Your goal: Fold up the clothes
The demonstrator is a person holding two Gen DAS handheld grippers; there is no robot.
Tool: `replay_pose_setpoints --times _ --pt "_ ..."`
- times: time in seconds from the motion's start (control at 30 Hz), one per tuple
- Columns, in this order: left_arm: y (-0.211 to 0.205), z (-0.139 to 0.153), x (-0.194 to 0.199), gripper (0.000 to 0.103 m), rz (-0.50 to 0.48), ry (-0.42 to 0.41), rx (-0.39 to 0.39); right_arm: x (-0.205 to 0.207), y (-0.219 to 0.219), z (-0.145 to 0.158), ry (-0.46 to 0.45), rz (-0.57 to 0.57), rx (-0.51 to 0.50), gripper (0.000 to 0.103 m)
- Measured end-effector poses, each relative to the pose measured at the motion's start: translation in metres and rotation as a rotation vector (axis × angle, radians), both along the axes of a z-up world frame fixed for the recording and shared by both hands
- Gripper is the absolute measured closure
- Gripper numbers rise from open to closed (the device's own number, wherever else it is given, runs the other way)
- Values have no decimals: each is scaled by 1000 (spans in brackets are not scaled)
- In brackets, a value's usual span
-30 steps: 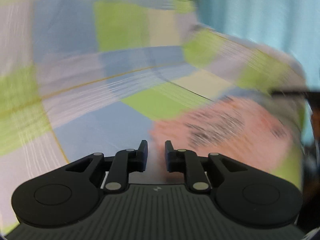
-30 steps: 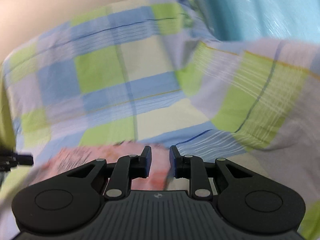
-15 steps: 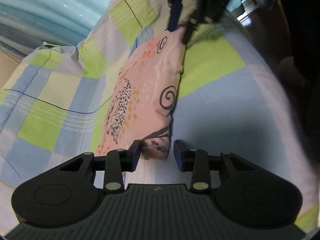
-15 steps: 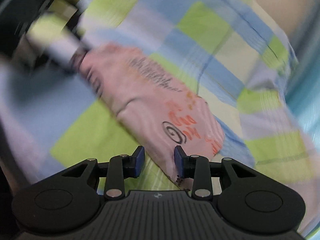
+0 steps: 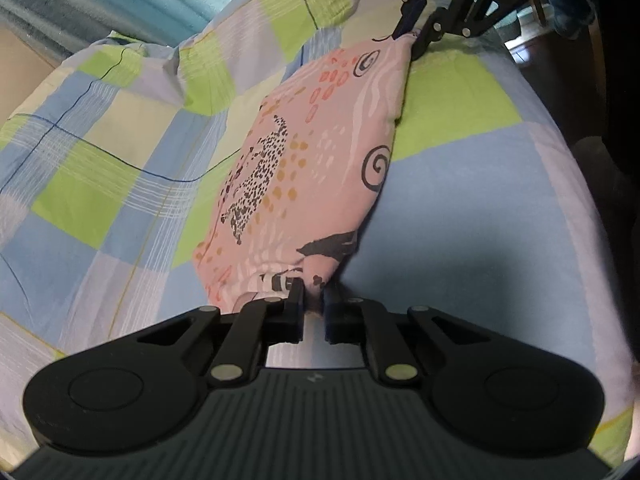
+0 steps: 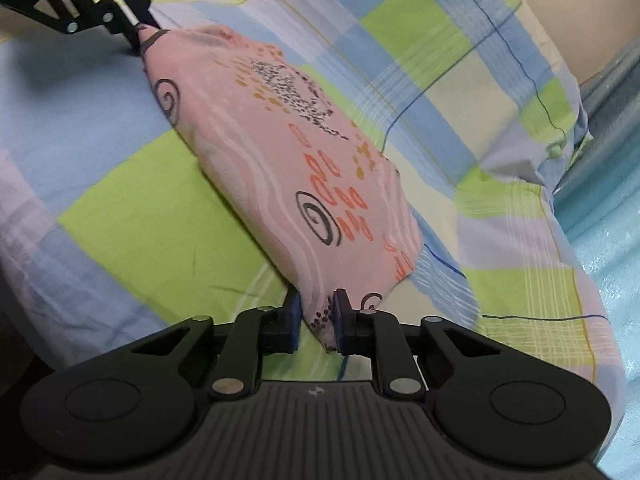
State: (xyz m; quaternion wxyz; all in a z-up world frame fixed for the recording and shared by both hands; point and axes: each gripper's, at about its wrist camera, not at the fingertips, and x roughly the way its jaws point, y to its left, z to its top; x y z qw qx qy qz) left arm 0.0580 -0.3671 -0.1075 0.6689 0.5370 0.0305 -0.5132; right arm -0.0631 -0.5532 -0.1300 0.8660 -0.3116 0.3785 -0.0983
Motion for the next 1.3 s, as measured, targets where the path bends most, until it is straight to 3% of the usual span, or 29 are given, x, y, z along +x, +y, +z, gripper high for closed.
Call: replay_pose_setpoints --times 0.2,0.37,0.57,0.67,0.8,0.9,1.03,1.1,1.23,1.3 --pt "7 1 -2 96 46 -6 -7 -4 -3 6 3 -35 32 83" --pt "33 16 3 96 99 40 -27 -16 -17 26 -61 -128 134 76" --pt "40 52 25 95 254 216 -197 -28 -49 52 -194 -266 395 75" --pt "21 64 39 95 264 294 -251 -34 -53 62 -266 -251 444 74" --pt "-14 71 74 91 329 399 -299 -21 -68 54 -256 -254 514 74" --pt "-35 68 99 74 373 457 -312 -10 -87 48 -272 -279 611 74" --pt "-60 57 135 70 438 544 -320 10 -125 41 -321 -328 769 74" --pt "-67 52 151 62 477 589 -330 20 -142 37 -352 -349 848 71" --pt "-77 37 176 62 520 697 -316 39 -167 33 -403 -369 983 69" --pt "-77 34 181 73 519 721 -327 49 -171 30 -393 -376 979 69"
